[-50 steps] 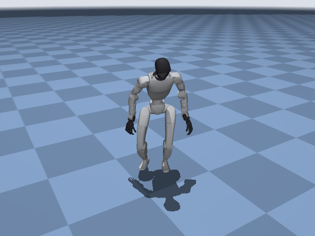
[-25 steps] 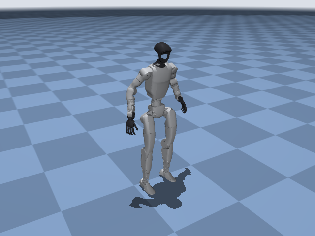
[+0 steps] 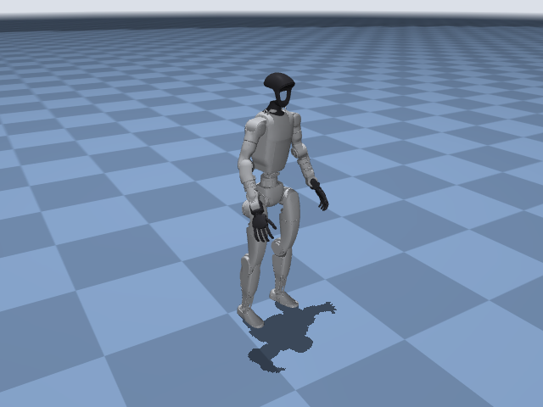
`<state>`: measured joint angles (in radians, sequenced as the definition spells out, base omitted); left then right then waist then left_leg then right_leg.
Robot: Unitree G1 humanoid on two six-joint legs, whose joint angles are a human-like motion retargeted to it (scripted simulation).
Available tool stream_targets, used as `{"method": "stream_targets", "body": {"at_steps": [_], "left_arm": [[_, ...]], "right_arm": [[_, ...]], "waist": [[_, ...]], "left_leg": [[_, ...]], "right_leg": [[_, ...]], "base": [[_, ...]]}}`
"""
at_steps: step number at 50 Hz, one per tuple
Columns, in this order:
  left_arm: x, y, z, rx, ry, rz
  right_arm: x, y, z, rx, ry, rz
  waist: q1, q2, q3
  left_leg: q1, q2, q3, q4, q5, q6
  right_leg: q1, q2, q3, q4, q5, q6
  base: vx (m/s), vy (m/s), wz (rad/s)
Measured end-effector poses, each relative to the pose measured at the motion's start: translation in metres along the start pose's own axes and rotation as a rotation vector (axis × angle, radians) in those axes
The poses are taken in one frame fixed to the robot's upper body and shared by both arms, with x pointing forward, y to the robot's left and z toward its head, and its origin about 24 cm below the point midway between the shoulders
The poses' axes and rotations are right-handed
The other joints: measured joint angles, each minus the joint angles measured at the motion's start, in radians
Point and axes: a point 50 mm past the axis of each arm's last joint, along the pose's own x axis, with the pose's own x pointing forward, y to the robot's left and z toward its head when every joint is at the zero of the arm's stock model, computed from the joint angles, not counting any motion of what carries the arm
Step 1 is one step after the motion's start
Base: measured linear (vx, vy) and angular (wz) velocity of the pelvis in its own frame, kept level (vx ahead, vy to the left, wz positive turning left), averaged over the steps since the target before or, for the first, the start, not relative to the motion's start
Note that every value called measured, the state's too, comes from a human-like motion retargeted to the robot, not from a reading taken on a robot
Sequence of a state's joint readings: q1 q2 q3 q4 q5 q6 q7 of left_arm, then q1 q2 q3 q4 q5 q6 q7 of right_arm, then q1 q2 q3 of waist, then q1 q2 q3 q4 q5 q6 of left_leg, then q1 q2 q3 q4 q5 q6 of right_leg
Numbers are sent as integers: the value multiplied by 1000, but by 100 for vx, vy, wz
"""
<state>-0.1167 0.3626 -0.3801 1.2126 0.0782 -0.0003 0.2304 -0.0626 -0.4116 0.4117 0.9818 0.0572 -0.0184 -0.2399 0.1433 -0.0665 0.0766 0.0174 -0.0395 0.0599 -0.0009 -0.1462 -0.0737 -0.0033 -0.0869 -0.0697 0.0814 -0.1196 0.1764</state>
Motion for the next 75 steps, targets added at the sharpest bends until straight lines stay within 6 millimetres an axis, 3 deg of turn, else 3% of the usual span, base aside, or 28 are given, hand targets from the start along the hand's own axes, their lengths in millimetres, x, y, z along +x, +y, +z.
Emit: {"method": "stream_targets", "body": {"at_steps": [3, 5, 10, 15, 23, 29, 35, 38, 40, 42, 45, 47, 51, 53, 55, 57, 59, 61, 63, 65, 67, 69, 72, 75], "left_arm": [[1, -3, -3, 184, 30, -40], [1, -2, 2, 198, 0, -41], [-3, -4, 20, -38, -116, 12], [-6, -8, 28, -140, -153, 12], [-12, -25, 9, -116, -103, -52], [-17, -29, -10, -9, -84, -91], [-13, -19, -10, -76, -60, -48], [-10, -13, 6, -141, -83, -32], [-5, -5, 41, -113, -174, -5], [-6, -1, 65, -67, -259, 6], [-13, -6, 83, 34, -354, 1], [-15, -10, 88, 62, -375, -23], [-11, -15, 83, -3, -318, -76], [-11, -12, 74, -81, -284, -47], [-17, -7, 58, -174, -277, 23], [-28, -4, 29, -247, -266, 61], [-40, -6, -5, -311, -213, 33], [-52, -16, -41, -395, -114, -29], [-64, -33, -70, -517, 1, -73], [-72, -49, -88, -666, 103, -70], [-70, -54, -93, -781, 177, -28], [-59, -46, -92, -793, 218, 23], [-36, -11, -75, -597, 158, 81], [-20, 47, -37, -303, -64, 124]], "right_arm": [[-1, 1, 4, -17, -40, 48], [-2, 2, 7, -2, -63, 63], [-4, 8, 5, -57, -58, 56], [-8, 22, -15, -107, 23, 103], [-16, 33, -32, -155, 72, 158], [-22, 32, -40, -41, 83, 109], [-22, 33, -33, 17, 52, 93], [-17, 24, -20, -29, -6, 92], [-7, 6, -2, -37, -26, 148], [-2, -18, 14, -30, -75, 133], [4, -47, 25, -29, -94, 78], [12, -63, 33, -82, -66, 5], [25, -86, 52, -181, 25, -175], [26, -88, 59, -153, 11, -230], [20, -80, 56, -92, -59, -253], [9, -62, 40, -53, -109, -218], [-1, -43, 18, -43, -94, -125], [-8, -26, -4, -40, -34, 1], [-15, -14, -23, -31, 28, 97], [-21, -8, -36, -29, 69, 131], [-23, -7, -44, -50, 97, 99], [-25, -7, -54, -74, 137, 51], [-32, -4, -75, -77, 218, 44], [-41, 0, -92, -22, 267, 147]], "waist": [[-20, 2, -11], [-33, 2, -13], [-52, -1, -5], [-35, -5, 6], [-13, -3, 22], [-6, -6, 38], [7, -7, 107], [26, 15, 205], [45, 36, 327], [40, 87, 424], [42, 173, 443], [54, 213, 443], [82, 235, 442], [112, 217, 426], [168, 197, 375], [228, 173, 283], [251, 150, 191], [217, 157, 108], [142, 165, 56], [64, 141, 35], [10, 104, 28], [-22, 71, 27], [-18, 12, 46], [46, -32, 101]], "left_leg": [[-10, 4, -7, 19, -22, -9], [-13, 5, -9, 23, -28, -17], [-7, 7, -6, 21, -26, -29], [-7, 3, -7, 34, -13, -21], [-22, -3, -35, 64, -14, -9], [-66, -18, -81, 82, -8, -11], [-83, -26, -151, 6, 32, 2], [-114, -25, -169, 47, 7, 66], [-181, -43, -159, 188, -46, 189], [-301, -40, -158, 470, -160, 253], [-532, -8, -186, 886, -333, 320], [-641, 20, -222, 1091, -424, 336], [-727, 16, -258, 1301, -527, 336], [-678, -23, -250, 1265, -531, 336], [-579, -58, -236, 1126, -491, 328], [-434, -79, -237, 862, -356, 287], [-245, -100, -277, 492, -79, 203], [-77, -74, -343, 158, 250, 56], [-8, -35, -316, 18, 428, -91], [-1, -23, -193, 7, 424, -164], [-21, -20, -88, 32, 355, -170], [-42, -6, -16, 39, 314, -156], [-60, 13, 95, 34, 162, -116], [-56, 58, 185, 25, -67, -106]], "right_leg": [[-2, 0, -12, 13, -39, 11], [-5, -1, -16, 20, -41, 20], [-9, -1, -13, 31, -28, 25], [-4, -4, -12, 31, 6, 20], [3, -10, -37, 45, -12, 12], [-8, -26, -94, 43, -18, 11], [-42, -31, -137, 52, -21, 29], [-60, -23, -137, 77, -55, 16], [-80, -32, -130, 121, -88, -41], [-112, -26, -149, 241, -166, -132], [-276, 6, -183, 544, -332, -267], [-367, 29, -215, 729, -427, -324], [-435, 11, -260, 951, -548, -373], [-382, -34, -276, 934, -554, -355], [-285, -78, -306, 819, -482, -304], [-172, -108, -353, 631, -291, -266], [-68, -129, -382, 438, -12, -284], [9, -80, -319, 263, 256, -316], [46, 6, -119, 152, 379, -294], [50, 49, 58, 108, 380, -225], [20, 34, 71, 98, 317, -155], [-14, 16, 22, 78, 184, -98], [-62, -8, -23, 43, -9, 15], [-111, 20, 45, 28, -87, 85]], "base": [[0, 0, 0], [5, -5, 8], [4, -4, -3], [6, -3, 0], [6, -1, 15], [1, 2, 52], [-7, 1, 57], [-19, 2, 33], [-26, 4, 15], [-22, 6, 27], [-12, 6, 7], [0, 0, 0], [13, 8, 28], [38, 21, 84], [56, 31, 93], [69, 40, 104], [71, 50, 144], [64, 52, 223], [56, 43, 296], [52, 34, 304], [48, 27, 279], [46, 19, 270], [44, 11, 249], [42, -8, 190]]}}
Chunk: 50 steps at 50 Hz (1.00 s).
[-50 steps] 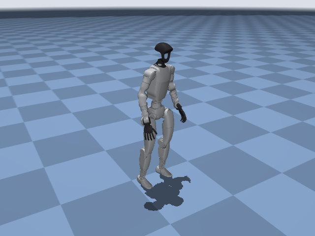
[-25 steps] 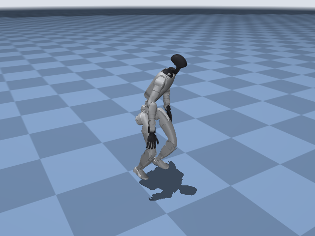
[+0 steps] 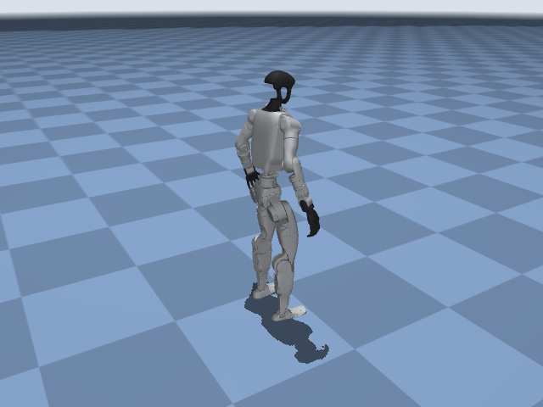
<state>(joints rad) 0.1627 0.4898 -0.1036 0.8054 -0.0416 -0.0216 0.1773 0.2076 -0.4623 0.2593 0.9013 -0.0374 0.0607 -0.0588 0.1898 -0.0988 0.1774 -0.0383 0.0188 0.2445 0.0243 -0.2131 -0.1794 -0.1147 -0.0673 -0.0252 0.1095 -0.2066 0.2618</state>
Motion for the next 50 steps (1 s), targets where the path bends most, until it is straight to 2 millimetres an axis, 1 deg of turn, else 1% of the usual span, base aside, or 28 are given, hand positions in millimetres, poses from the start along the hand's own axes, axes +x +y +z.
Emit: {"method": "stream_targets", "body": {"at_steps": [1, 2, 3, 4, 5, 6, 7, 8, 10, 12, 13, 15, 17, 18, 20, 23, 25, 27, 30, 31, 33, 35, 36, 38, 40, 42, 46, 50], "left_arm": [[5, 12, 24, 42, -95, 3], [9, 21, 47, 64, -178, 12], [12, 26, 69, 42, -241, 29], [14, 30, 85, -2, -266, 65], [18, 33, 98, -57, -270, 108], [22, 33, 100, -99, -227, 169], [26, 32, 98, -122, -174, 221], [28, 26, 88, -110, -106, 256], [31, 7, 67, -18, 15, 252], [26, -12, 45, 77, 52, 172], [21, -20, 32, 113, 56, 127], [14, -32, 17, 110, 62, 61], [4, -45, -2, 51, 106, 20], [-1, -52, -11, 6, 136, -2], [-11, -68, -26, -83, 198, -51], [-14, -82, -27, -141, 233, -107], [-14, -87, -26, -63, 215, -127], [-7, -88, -11, 40, 168, -149], [-3, -89, 4, 177, 74, -169], [-4, -88, 3, 190, 48, -171], [-6, -88, 6, 176, 10, -173], [-2, -86, 16, 114, -3, -168], [-1, -85, 17, 94, 1, -162], [-3, -85, 10, 80, 16, -159], [-4, -85, 7, 67, 35, -151], [0, -85, 15, 32, 47, -136], [1, -86, 19, 22, 41, -139], [-6, -86, 5, 37, 40, -152]], "right_arm": [[-1, -1, -2, 18, 3, 38], [-1, -5, -4, 33, 5, 66], [0, -12, -3, 42, 10, 74], [2, -22, 1, 36, 15, 56], [5, -33, 7, 23, 19, 24], [8, -47, 17, -25, 19, -71], [10, -60, 28, -77, 14, -172], [10, -70, 38, -140, -1, -282], [9, -80, 68, -245, -86, -475], [8, -72, 93, -259, -206, -477], [7, -63, 100, -248, -257, -430], [9, -46, 115, -212, -306, -310], [12, -29, 114, -140, -290, -195], [13, -22, 110, -96, -272, -152], [15, -10, 100, -26, -231, -87], [15, -1, 94, 45, -207, -94], [14, 6, 84, 55, -194, -112], [15, 10, 83, 42, -173, -126], [15, 18, 71, 19, -140, -78], [13, 21, 63, 28, -131, -55], [10, 25, 50, 54, -116, -24], [9, 26, 45, 88, -101, -21], [8, 27, 39, 104, -86, -22], [4, 33, 21, 137, -45, -21], [2, 37, 9, 156, -1, -30], [5, 35, 12, 154, 26, -45], [8, 33, 21, 153, 18, -63], [6, 33, 29, 166, -45, -73]], "waist": [[31, -6, 34], [59, -11, 74], [79, -14, 124], [84, -7, 179], [82, 5, 238], [62, 28, 282], [42, 46, 314], [23, 57, 322], [-16, 67, 312], [-29, 56, 264], [-34, 52, 225], [-26, 23, 151], [-24, 25, 77], [-22, 32, 44], [-18, 45, -6], [-13, 52, -27], [-35, 54, -27], [-22, 54, -12], [-41, 60, -2], [-65, 64, -9], [-98, 70, -26], [-91, 65, -38], [-95, 65, -44], [-99, 56, -71], [-104, 52, -90], [-110, 61, -81], [-109, 63, -58], [-105, 52, -56]], "left_leg": [[3, 7, -2, 5, -11, 13], [-1, 1, -14, 29, -12, 51], [-18, -28, -46, 87, 5, 138], [-66, -40, -81, 232, -16, 248], [-131, -42, -117, 422, -57, 369], [-197, -31, -145, 621, -137, 407], [-246, -22, -170, 773, -202, 426], [-260, -18, -189, 832, -237, 407], [-244, -21, -222, 816, -243, 357], [-191, -30, -217, 670, -164, 310], [-174, -25, -204, 608, -120, 270], [-88, -47, -187, 320, 18, 254], [-37, -40, -168, 136, 105, 201], [-22, -33, -159, 78, 129, 179], [-3, -25, -141, 14, 141, 142], [20, -27, -127, -34, 136, 144], [-26, -30, -127, 77, 77, 126], [1, -35, -125, 10, 108, 154], [-1, -37, -120, 32, 101, 142], [-27, -34, -124, 93, 74, 124], [-53, -29, -132, 152, 42, 105], [-14, -33, -130, 62, 67, 122], [-7, -34, -129, 52, 65, 124], [-28, -34, -114, 108, 28, 126], [-38, -33, -106, 135, 6, 132], [-3, -35, -112, 54, 36, 146], [14, -30, -87, 53, 21, 147], [-43, -16, -50, 171, -37, 146]], "right_leg": [[-9, 6, 15, 11, 24, 0], [-19, 0, 20, 38, 47, -12], [-31, -33, 8, 99, 68, -47], [-59, -55, -19, 229, 34, -145], [-94, -70, -51, 394, -28, -276], [-130, -82, -85, 570, -117, -333], [-153, -93, -117, 706, -188, -368], [-151, -101, -142, 760, -221, -358], [-112, -103, -177, 733, -218, -312], [-60, -95, -174, 585, -145, -289], [-33, -86, -171, 495, -99, -279], [-14, -82, -151, 308, 20, -253], [10, -63, -165, 156, 114, -214], [19, -53, -178, 101, 147, -195], [37, -39, -203, 29, 178, -149], [59, -31, -200, -28, 170, -112], [83, -42, -215, -42, 149, -107], [71, -40, -196, -47, 158, -109], [72, -45, -189, -34, 153, -102], [80, -48, -200, -31, 146, -96], [83, -50, -212, -20, 135, -82], [62, -48, -193, -7, 134, -65], [60, -49, -190, 1, 125, -62], [31, -62, -186, 69, 83, -51], [17, -66, -180, 97, 60, -53], [38, -53, -168, 39, 79, -70], [42, -45, -144, 40, 63, -87], [-6, -50, -123, 115, 15, -72]], "base": [[36, -9, 149], [30, 10, 142], [24, 16, 149], [19, 14, 157], [21, 2, 168], [25, -1, 170], [32, -1, 157], [35, -1, 129], [35, 0, 80], [32, 3, 3], [29, 5, -37], [24, 3, -66], [22, 3, -64], [22, 3, -54], [20, 2, -44], [15, 0, -20], [10, 0, 19], [6, -3, -26], [9, -2, -3], [13, -1, 39], [13, -3, 29], [9, -5, -30], [10, -4, -25], [12, -3, -10], [9, -3, -15], [3, -2, -21], [3, -2, -34], [3, -2, -34]]}}
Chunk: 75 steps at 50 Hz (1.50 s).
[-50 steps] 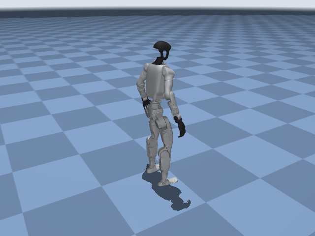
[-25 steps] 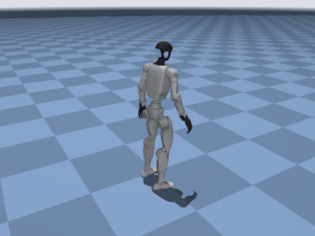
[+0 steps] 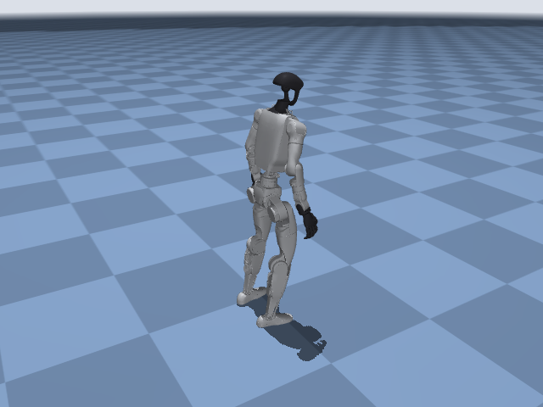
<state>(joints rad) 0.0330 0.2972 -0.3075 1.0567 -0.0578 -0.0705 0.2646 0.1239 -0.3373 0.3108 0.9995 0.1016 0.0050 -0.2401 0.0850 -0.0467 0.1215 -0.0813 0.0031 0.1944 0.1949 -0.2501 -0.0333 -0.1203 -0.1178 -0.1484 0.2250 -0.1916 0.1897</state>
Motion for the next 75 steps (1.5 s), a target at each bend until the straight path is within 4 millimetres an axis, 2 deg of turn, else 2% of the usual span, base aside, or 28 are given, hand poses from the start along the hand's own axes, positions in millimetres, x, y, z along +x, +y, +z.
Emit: {"method": "stream_targets", "body": {"at_steps": [2, 5, 10, 14, 17, 20, 22, 25, 27, 29, 32, 33, 35, 37, 40, 45, 48, 50, 52, 53, 54, 55, 57, 59, 62, 67, 70, 75], "left_arm": [[1, 2, 3, -17, 1, 13], [-3, 3, -6, 11, -2, 16], [-1, 4, 1, 90, -27, -7], [10, 7, 34, 77, -64, -7], [16, 9, 58, 66, -88, -8], [22, 16, 85, 113, -107, 31], [23, 29, 91, 221, -156, 71], [25, 39, 112, 281, -207, 149], [18, 43, 109, 203, -266, 214], [8, 39, 91, 136, -296, 218], [-8, 30, 46, 183, -267, 116], [-10, 27, 39, 186, -240, 97], [-16, 21, 18, 180, -180, 67], [-23, 17, 1, 107, -129, 71], [-27, 15, -14, -30, -67, 93], [-21, 24, -29, -63, 21, 63], [-19, 29, -27, -43, 2, 42], [-15, 32, -16, -13, -34, 46], [-6, 39, -7, 24, -11, 83], [-2, 41, -8, 44, 27, 98], [0, 41, -12, 65, 66, 113], [1, 40, -17, 88, 105, 126], [5, 32, -16, 98, 174, 162], [4, 23, -12, 79, 155, 159], [3, 13, 3, 35, 37, 81], [-1, 4, 9, 55, -56, -34], [4, 0, 24, 119, -93, -58], [15, 5, 50, 239, -117, -17]], "right_arm": [[3, -2, 14, 3, -38, -13], [0, -3, 17, 14, -79, -29], [-3, -9, 26, 10, -149, -48], [3, -17, 52, 40, -174, -85], [6, -20, 67, 74, -179, -116], [12, -23, 85, 73, -170, -95], [15, -25, 105, 15, -209, -61], [12, -39, 129, -1, -313, -120], [-7, -49, 137, 102, -453, -153], [-30, -54, 122, 247, -543, -108], [-51, -56, 68, 408, -491, -50], [-49, -54, 54, 412, -424, -54], [-47, -46, 23, 410, -291, -84], [-46, -40, 8, 397, -211, -100], [-38, -35, 8, 362, -180, -94], [-21, -48, 34, 195, -239, -91], [-18, -61, 59, 185, -326, -98], [-14, -68, 80, 231, -376, -98], [-5, -72, 96, 251, -361, -111], [1, -72, 97, 237, -318, -124], [6, -70, 90, 205, -263, -151], [10, -68, 81, 162, -203, -184], [15, -56, 68, 91, -108, -208], [13, -49, 57, 121, -93, -193], [9, -45, 49, 206, -120, -122], [-1, -30, 7, 229, -41, -64], [-4, -19, -3, 181, -14, -36], [5, -10, 13, -142, -35, 40]], "waist": [[-7, 6, 23], [-26, 8, 53], [-16, 13, 154], [-28, 24, 305], [-12, 22, 392], [-23, 32, 399], [-45, 29, 399], [-31, 33, 396], [-46, 28, 352], [-58, 30, 218], [-49, 40, 5], [-40, 48, -22], [-22, 67, -44], [-16, 73, -38], [-22, 61, -19], [-27, 35, 32], [-35, 40, 107], [-42, 35, 185], [-40, 43, 277], [-26, 56, 322], [-13, 57, 344], [1, 52, 354], [-15, 25, 337], [-55, 26, 281], [-98, 44, 177], [-70, 38, 5], [-41, 40, -23], [-26, 28, -5]], "left_leg": [[9, -2, -7, -56, 23, 4], [-32, 7, -3, 13, -11, -4], [-66, 17, 17, 13, -32, -9], [-98, 23, 18, 37, -44, 0], [-172, 33, 13, 207, -159, 67], [-331, 34, -33, 440, -244, 163], [-427, 66, -38, 652, -339, 188], [-390, 84, -13, 755, -416, 223], [-256, 70, 9, 640, -372, 210], [-154, 48, 23, 458, -213, 204], [-63, 47, 49, 276, 220, 157], [5, 26, 36, 135, 439, 175], [102, -1, -35, -3, 674, 102], [145, -32, -135, -56, 629, 32], [134, -31, -132, -88, 416, -6], [58, -20, -50, -135, 28, -23], [31, -23, -99, -137, -44, -56], [5, -38, -126, -65, 36, 5], [-103, -39, -143, 270, 14, 176], [-160, -47, -182, 491, -86, 197], [-184, -76, -213, 639, -181, 140], [-191, -116, -240, 749, -275, 44], [-150, -55, -126, 685, -239, 116], [-119, -23, -80, 578, -162, 145], [-58, -37, -104, 306, -11, 104], [68, -51, -90, -113, 137, -13], [108, -44, -98, -198, 130, -35], [127, -45, -110, -213, 124, -13]], "right_leg": [[14, 12, 10, -70, 33, 11], [16, 14, 3, -90, 37, 27], [-51, 12, -10, -32, 18, 37], [-49, 17, -19, -69, -2, -74], [-162, 8, 16, 173, -171, -186], [-291, 10, 38, 368, -293, -329], [-378, 13, 35, 563, -394, -383], [-358, -3, 36, 689, -488, -416], [-227, -24, 7, 586, -447, -375], [-109, -37, -44, 390, -284, -318], [19, -44, -114, 162, 159, -260], [83, -34, -117, 40, 365, -288], [158, -16, -94, -33, 578, -281], [178, 7, -24, -23, 559, -243], [157, 21, 38, -33, 435, -160], [69, 12, 77, -128, 187, -20], [23, 36, 123, -147, 60, 25], [2, 40, 137, -117, 115, -25], [-68, 60, 138, 131, 56, -291], [-130, 83, 145, 356, -61, -411], [-163, 83, 139, 517, -151, -408], [-182, 72, 126, 645, -227, -343], [-158, 31, 132, 635, -232, -241], [-110, 18, 110, 517, -177, -220], [-27, 29, 103, 223, -29, -240], [40, 25, 89, -83, 130, -82], [62, 38, 76, -136, 133, -55], [70, 38, 67, -121, 116, -55]], "base": [[0, 0, 0], [0, 0, 0], [-2, 0, -2], [-12, 1, 7], [-3, 0, -22], [4, 0, 11], [25, 3, -6], [53, 5, -19], [87, 5, 6], [105, 4, 33], [108, 2, 17], [99, 0, -17], [91, 1, -34], [80, 3, -28], [68, 4, -13], [60, 6, -20], [54, 9, -25], [43, 8, -23], [34, 8, -52], [41, 9, -82], [50, 8, -89], [52, 7, -42], [44, 6, 34], [36, 4, 82], [27, 2, 65], [24, 2, 14], [16, 1, 7], [8, 0, 12]]}}
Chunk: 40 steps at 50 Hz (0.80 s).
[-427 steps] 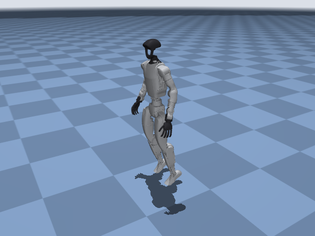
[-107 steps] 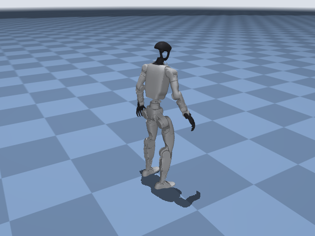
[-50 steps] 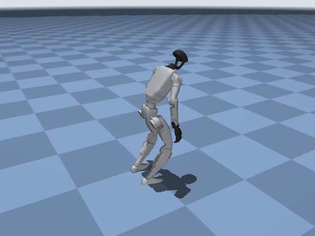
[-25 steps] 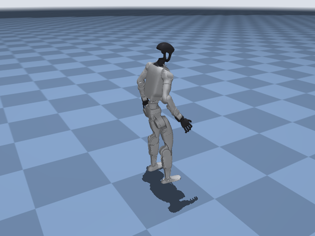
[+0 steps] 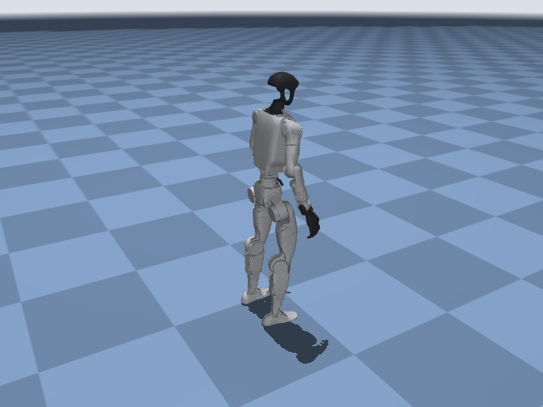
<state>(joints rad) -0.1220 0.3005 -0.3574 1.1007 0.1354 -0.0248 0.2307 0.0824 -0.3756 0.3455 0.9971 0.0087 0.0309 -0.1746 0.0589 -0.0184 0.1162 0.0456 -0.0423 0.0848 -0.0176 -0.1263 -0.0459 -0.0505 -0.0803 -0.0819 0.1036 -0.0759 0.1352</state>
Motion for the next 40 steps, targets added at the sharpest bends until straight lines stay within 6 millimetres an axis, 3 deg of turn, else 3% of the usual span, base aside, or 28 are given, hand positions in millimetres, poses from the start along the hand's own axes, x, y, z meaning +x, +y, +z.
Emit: {"method": "stream_targets", "body": {"at_steps": [3, 10, 19, 28, 33, 36, 40], "left_arm": [[3, 4, 9, -47, -14, 36], [2, 13, 20, -112, -83, 69], [-7, 6, -13, -251, 23, 81], [-21, -10, -50, -298, 150, 46], [-24, -16, -55, -219, 146, -13], [-24, -14, -57, -163, 133, -38], [-17, -7, -50, -116, 151, -34]], "right_arm": [[2, -4, 16, -71, -62, 17], [2, -13, 37, 55, -154, -97], [0, -13, 39, 70, -166, -98], [-2, -6, 28, 126, -123, -104], [-5, 6, 32, 171, -137, -72], [-7, 11, 30, 155, -142, -66], [-7, 14, 29, 186, -122, -41]], "waist": [[-3, -7, 3], [15, -18, 3], [34, -29, 58], [43, -39, 250], [19, -32, 380], [7, -23, 403], [-6, -18, 404]], "left_leg": [[-13, -2, -10, 24, -10, -8], [-39, 2, -16, 65, -42, 1], [-54, 1, 11, 65, -53, 9], [-121, 2, 26, 73, -37, 1], [-158, 6, 11, 16, 2, -10], [-212, 4, -1, -9, 20, -5], [-369, -19, -30, 157, -61, 98]], "right_leg": [[-1, -5, -8, 9, -3, 26], [-15, -4, -10, 29, -22, 58], [-38, 0, 26, 25, -28, 76], [-85, 2, 36, -23, 22, 104], [-126, 7, 9, -52, 31, 64], [-194, 8, 3, -34, -1, -17], [-339, -19, 4, 136, -130, -143]], "base": [[8, 0, 19], [8, 0, 4], [4, -1, -17], [-5, 1, -5], [-10, 2, 22], [-8, 3, 25], [-1, 0, 43]]}}
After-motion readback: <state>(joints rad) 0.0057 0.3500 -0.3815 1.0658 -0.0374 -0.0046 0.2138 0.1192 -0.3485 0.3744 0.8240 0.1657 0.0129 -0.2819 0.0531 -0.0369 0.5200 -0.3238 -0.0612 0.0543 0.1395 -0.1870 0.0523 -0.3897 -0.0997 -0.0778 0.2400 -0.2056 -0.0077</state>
